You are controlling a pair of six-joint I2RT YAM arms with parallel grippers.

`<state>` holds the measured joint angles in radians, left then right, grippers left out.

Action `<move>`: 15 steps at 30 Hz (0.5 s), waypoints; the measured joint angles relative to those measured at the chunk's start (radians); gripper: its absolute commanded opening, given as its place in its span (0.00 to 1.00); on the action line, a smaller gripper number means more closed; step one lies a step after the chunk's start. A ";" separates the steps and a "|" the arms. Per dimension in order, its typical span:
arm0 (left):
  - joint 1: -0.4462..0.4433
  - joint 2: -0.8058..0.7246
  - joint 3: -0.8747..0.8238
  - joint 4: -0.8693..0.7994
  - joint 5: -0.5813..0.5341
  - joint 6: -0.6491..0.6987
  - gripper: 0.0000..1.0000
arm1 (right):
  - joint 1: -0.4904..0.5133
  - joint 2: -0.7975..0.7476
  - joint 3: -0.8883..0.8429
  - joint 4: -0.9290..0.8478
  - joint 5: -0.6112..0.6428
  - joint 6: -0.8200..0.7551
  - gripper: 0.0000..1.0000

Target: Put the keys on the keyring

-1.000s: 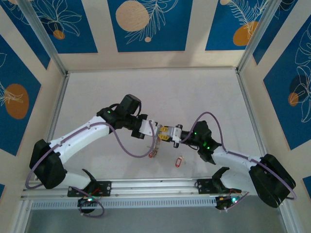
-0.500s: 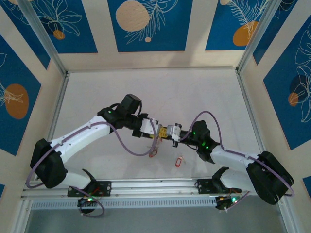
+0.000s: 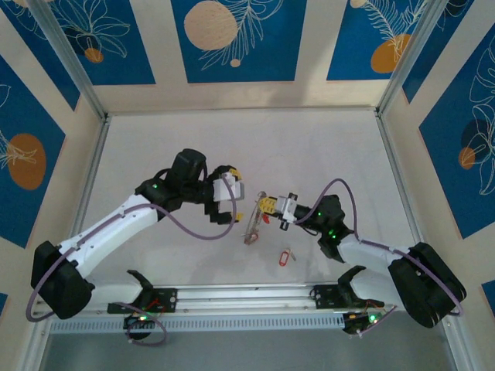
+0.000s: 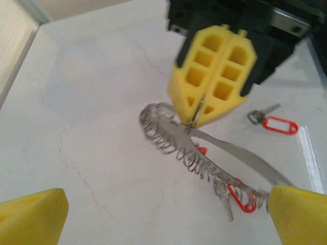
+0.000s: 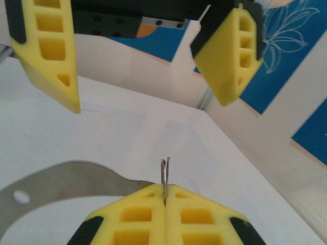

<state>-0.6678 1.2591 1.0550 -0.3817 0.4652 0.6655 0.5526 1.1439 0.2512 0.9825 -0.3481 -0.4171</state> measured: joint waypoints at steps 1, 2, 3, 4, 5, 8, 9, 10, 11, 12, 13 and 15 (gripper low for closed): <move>0.002 0.013 0.022 -0.003 -0.018 -0.050 1.00 | -0.008 0.000 0.005 0.000 0.012 0.004 0.00; 0.005 0.033 0.053 -0.009 -0.032 -0.097 1.00 | -0.021 0.000 0.014 0.000 0.031 0.012 0.00; 0.006 0.056 0.085 -0.014 -0.040 -0.135 1.00 | -0.036 0.000 0.025 0.000 0.051 0.025 0.00; 0.007 0.074 0.106 -0.016 -0.043 -0.161 1.00 | -0.052 0.000 0.037 0.000 0.073 0.035 0.00; 0.009 0.092 0.124 -0.014 -0.043 -0.192 0.98 | -0.071 0.000 0.050 -0.002 0.098 0.045 0.00; 0.004 0.135 0.131 -0.014 -0.013 -0.259 0.88 | -0.123 0.000 0.098 -0.026 0.190 0.079 0.00; -0.008 0.152 0.130 -0.013 -0.004 -0.267 0.87 | -0.138 0.001 0.113 -0.034 0.217 0.093 0.00; -0.016 0.164 0.128 -0.010 0.000 -0.267 0.85 | -0.154 0.004 0.125 -0.035 0.240 0.108 0.00; -0.037 0.180 0.124 -0.006 0.001 -0.263 0.80 | -0.172 0.008 0.135 -0.037 0.262 0.127 0.00; -0.061 0.195 0.121 -0.003 0.003 -0.250 0.73 | -0.192 0.014 0.143 -0.039 0.283 0.146 0.00; -0.088 0.211 0.116 0.004 0.006 -0.241 0.69 | -0.206 0.021 0.148 -0.043 0.300 0.158 0.00; -0.143 0.256 0.105 0.027 0.026 -0.228 0.69 | -0.237 0.038 0.155 -0.060 0.336 0.175 0.00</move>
<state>-0.8108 1.5146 1.1599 -0.3542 0.4911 0.4374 0.3161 1.1816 0.4061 0.9226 -0.0124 -0.2417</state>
